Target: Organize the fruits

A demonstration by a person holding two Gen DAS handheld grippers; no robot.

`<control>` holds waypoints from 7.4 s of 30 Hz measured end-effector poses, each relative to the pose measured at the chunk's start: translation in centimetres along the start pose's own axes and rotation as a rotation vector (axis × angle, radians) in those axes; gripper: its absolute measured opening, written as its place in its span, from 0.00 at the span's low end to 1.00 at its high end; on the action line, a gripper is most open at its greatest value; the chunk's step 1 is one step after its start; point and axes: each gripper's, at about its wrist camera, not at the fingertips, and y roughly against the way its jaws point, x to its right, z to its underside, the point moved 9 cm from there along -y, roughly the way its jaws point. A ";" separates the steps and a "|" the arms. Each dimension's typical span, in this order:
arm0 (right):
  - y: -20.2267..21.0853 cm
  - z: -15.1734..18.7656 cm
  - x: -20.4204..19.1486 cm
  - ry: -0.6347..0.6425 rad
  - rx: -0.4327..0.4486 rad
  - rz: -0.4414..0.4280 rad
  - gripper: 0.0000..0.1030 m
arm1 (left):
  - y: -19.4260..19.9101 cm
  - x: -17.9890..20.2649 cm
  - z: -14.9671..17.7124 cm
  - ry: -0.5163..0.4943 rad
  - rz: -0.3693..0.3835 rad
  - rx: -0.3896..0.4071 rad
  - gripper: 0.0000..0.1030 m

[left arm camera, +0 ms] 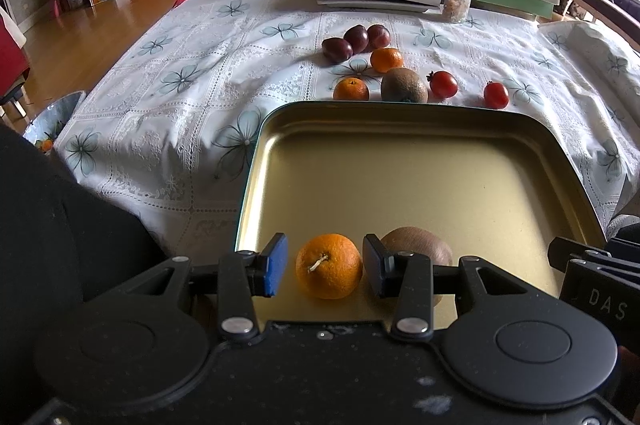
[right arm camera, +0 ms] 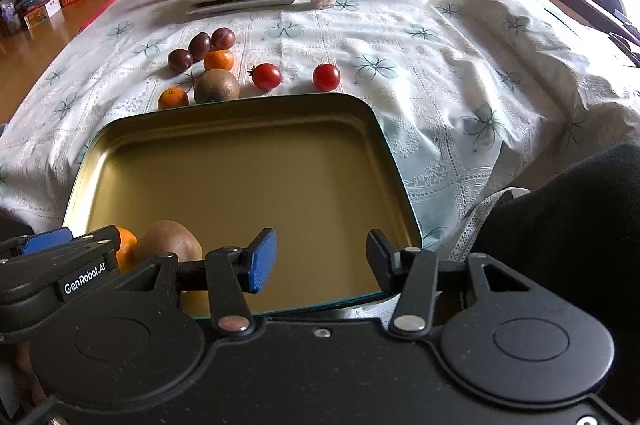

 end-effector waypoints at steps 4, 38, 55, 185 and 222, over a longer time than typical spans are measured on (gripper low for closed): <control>-0.2 0.2 -0.2 0.016 -0.022 -0.007 0.53 | 0.0 0.0 0.0 -0.001 0.000 0.000 0.43; -3.0 -2.5 -0.3 0.028 -0.388 -0.120 0.53 | -1.4 -1.0 -4.8 0.026 0.086 -0.288 0.42; -6.9 -11.3 1.5 -0.061 -0.327 -0.102 0.53 | -6.1 -1.6 -13.8 0.004 0.058 -0.280 0.42; -4.7 -2.8 2.6 -0.167 -0.177 -0.083 0.42 | -5.1 -2.6 -5.5 0.083 0.060 -0.246 0.37; -4.2 -2.8 1.4 -0.073 -0.150 -0.036 0.42 | -5.2 -2.5 -5.5 0.073 0.037 -0.250 0.37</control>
